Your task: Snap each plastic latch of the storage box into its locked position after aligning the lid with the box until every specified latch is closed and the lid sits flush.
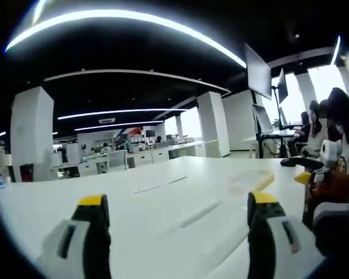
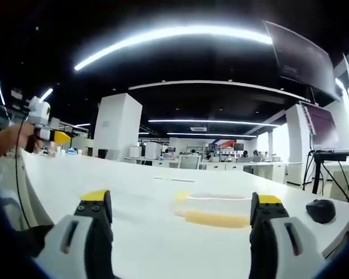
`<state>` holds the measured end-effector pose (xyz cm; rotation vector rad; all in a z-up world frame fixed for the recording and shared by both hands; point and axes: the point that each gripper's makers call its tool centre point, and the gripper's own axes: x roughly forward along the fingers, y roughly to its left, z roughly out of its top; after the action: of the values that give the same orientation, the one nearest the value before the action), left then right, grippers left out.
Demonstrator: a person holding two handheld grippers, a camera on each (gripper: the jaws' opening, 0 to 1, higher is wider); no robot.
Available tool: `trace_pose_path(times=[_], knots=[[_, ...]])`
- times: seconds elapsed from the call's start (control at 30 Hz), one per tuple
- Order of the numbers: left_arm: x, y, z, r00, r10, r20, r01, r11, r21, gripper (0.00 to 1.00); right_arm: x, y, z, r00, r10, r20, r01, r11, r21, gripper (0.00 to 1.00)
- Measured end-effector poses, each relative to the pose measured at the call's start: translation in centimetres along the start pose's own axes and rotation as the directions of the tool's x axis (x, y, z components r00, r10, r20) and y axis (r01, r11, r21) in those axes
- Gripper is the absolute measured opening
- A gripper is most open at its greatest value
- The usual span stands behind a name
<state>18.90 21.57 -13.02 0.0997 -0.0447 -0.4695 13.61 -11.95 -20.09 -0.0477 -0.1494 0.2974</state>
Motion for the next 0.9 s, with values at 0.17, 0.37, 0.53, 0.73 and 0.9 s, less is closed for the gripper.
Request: trace_pose_path(times=[0.17, 0.37, 0.53, 0.73, 0.9], knots=[[0.4, -0.2, -0.1, 1.0, -0.017, -0.01, 0.018, 1.0, 0.009, 0.99, 0.0, -0.2, -0.1, 1.0, -0.003, -0.003, 0.003, 1.0, 0.001, 1.0], [0.7, -0.3, -0.2, 0.999, -0.028, -0.018, 0.028, 0.999, 0.016, 0.99, 0.0, -0.4, -0.3, 1.0, -0.007, -0.007, 0.007, 1.0, 0.002, 0.99], [1.0, -0.6, -0.4, 0.998, -0.047, -0.03, 0.048, 0.998, 0.029, 0.99, -0.1, -0.5, -0.6, 1.0, -0.009, -0.007, 0.009, 1.0, 0.003, 0.99], [1.5, -0.3, -0.2, 0.999, -0.044, -0.03, 0.045, 0.999, 0.025, 0.99, 0.0, -0.3, -1.1, 1.0, -0.003, -0.015, 0.003, 1.0, 0.016, 0.99], [1.8, -0.6, -0.3, 0.998, -0.057, -0.035, 0.058, 0.998, 0.026, 0.99, 0.0, -0.2, -1.0, 1.0, -0.001, -0.013, 0.001, 1.0, 0.015, 0.99]])
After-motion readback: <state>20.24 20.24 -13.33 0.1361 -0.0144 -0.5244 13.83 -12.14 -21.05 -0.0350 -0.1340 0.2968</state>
